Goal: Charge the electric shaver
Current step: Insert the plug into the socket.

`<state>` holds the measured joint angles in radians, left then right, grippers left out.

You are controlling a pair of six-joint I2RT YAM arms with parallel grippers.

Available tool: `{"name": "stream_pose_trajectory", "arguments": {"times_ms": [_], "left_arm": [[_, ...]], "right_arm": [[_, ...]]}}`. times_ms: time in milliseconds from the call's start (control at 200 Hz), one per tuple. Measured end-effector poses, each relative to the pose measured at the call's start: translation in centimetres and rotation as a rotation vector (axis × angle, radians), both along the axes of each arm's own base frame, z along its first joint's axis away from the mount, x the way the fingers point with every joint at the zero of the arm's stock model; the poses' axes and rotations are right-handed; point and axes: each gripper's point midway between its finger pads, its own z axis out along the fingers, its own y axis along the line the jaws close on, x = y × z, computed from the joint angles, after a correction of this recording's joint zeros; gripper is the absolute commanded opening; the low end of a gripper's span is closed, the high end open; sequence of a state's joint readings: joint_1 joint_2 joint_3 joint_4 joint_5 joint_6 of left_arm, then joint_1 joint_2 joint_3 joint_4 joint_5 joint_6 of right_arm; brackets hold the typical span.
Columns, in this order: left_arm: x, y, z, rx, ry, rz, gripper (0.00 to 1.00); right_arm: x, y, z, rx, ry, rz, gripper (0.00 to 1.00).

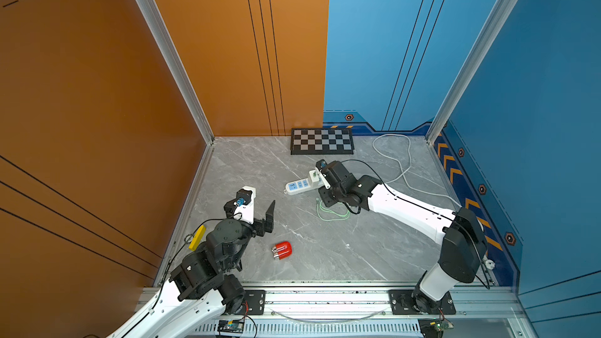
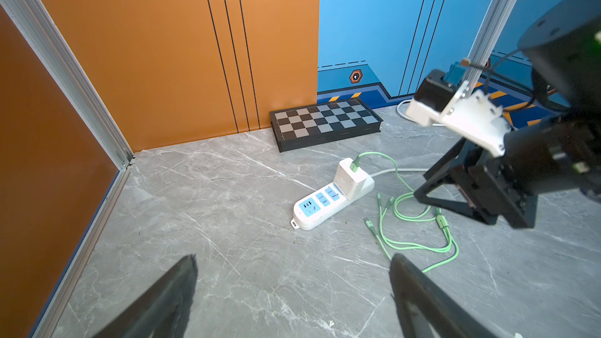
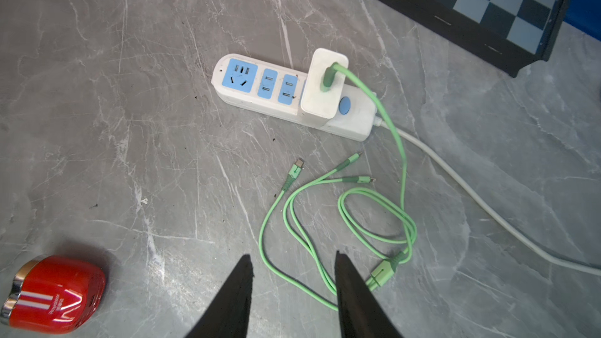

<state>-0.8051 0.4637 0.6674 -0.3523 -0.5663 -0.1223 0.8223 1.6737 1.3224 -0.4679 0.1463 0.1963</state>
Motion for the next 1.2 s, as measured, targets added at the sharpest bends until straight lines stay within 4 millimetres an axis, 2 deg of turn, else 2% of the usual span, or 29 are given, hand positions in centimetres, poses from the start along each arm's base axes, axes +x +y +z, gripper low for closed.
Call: {"name": "stream_pose_trajectory", "arguments": {"times_ms": [100,230,386,526,606,821,1082,1202], "left_arm": [[0.3,-0.4,-0.4,-0.003,0.009,-0.006,0.93],[0.4,-0.6,-1.1,-0.005,0.021,-0.008,0.93],[0.4,-0.1,-1.2,-0.024,0.013,0.008,0.93],[0.2,0.3,-0.8,-0.044,-0.001,0.016,0.93],[0.1,0.5,-0.7,-0.051,-0.005,0.022,0.93],[0.3,0.9,-1.2,-0.045,0.002,0.041,0.93],[0.1,1.7,-1.0,-0.053,-0.007,0.058,0.93],[0.0,1.9,-1.0,-0.054,-0.008,0.066,0.93]], "right_arm": [[1.0,0.5,-1.5,0.023,-0.022,-0.035,0.47],[4.0,1.1,-2.7,0.068,-0.068,-0.094,0.51],[6.9,1.8,-4.8,0.075,-0.082,-0.128,0.54],[8.5,2.1,-6.1,0.073,-0.082,-0.144,0.55],[9.1,2.2,-6.0,0.079,-0.088,-0.149,0.55],[11.1,3.4,-4.7,0.115,-0.124,-0.156,0.48],[12.7,3.9,-6.7,0.084,-0.121,-0.171,0.35],[13.1,4.2,-6.7,0.083,-0.122,-0.171,0.25]]}}
